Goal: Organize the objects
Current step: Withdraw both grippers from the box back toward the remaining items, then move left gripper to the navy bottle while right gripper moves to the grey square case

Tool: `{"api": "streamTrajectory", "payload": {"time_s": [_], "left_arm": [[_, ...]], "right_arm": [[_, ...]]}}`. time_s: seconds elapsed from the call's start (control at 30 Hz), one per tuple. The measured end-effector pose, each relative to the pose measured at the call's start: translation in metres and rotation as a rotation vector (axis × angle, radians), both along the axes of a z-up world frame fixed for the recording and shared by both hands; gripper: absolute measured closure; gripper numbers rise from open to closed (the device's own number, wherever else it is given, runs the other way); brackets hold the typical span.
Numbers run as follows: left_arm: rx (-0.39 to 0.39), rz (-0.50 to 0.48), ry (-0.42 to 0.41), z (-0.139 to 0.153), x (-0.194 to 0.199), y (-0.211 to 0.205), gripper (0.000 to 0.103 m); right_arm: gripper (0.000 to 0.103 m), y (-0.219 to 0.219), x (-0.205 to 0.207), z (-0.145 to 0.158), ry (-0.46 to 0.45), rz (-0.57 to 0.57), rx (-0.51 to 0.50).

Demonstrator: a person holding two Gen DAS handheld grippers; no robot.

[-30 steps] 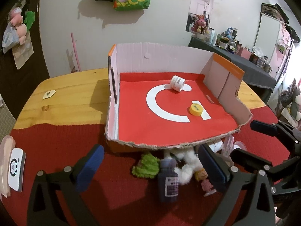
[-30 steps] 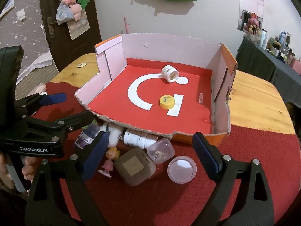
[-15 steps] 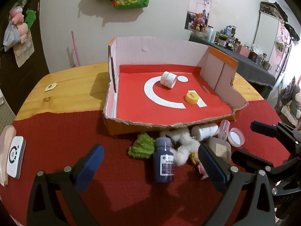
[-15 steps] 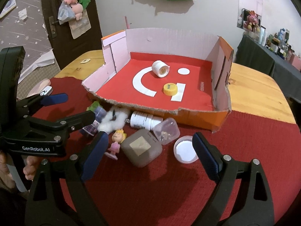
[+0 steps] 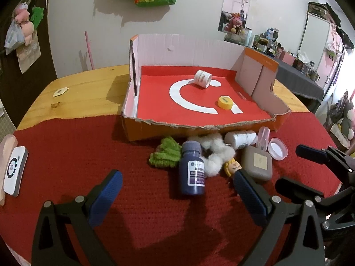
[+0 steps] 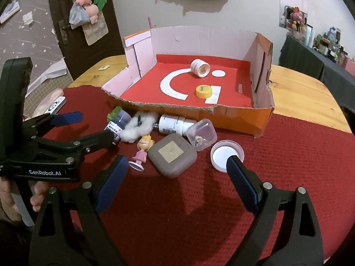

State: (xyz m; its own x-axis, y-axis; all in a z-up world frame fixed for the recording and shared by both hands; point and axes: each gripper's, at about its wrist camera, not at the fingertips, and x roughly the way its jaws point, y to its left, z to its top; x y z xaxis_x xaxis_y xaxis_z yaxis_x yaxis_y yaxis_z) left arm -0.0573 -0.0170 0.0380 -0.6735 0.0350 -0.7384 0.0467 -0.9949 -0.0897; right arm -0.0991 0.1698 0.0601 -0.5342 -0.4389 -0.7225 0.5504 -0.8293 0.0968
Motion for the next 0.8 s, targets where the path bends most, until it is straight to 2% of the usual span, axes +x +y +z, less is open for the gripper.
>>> {"api": "streamTrajectory", "payload": {"time_s": [0.1,0.23,0.47,0.8], "left_arm": [[0.001,-0.001,0.000,-0.001,0.000,-0.001,0.006],[0.005,-0.025,-0.014,-0.004,-0.001,0.000,0.022],[0.002,-0.052,-0.039,-0.011,-0.006,0.004,0.032],[0.007,-0.062,-0.074,-0.022,-0.015,0.004,0.038]], "right_arm": [[0.026,0.000,0.001,-0.004,-0.009,0.004,0.001],[0.038,-0.001,-0.001,-0.010,-0.028,0.010,0.008],[0.038,-0.002,-0.005,-0.020,-0.051,0.012,0.014],[0.038,-0.002,-0.015,-0.031,-0.073,0.006,0.014]]}}
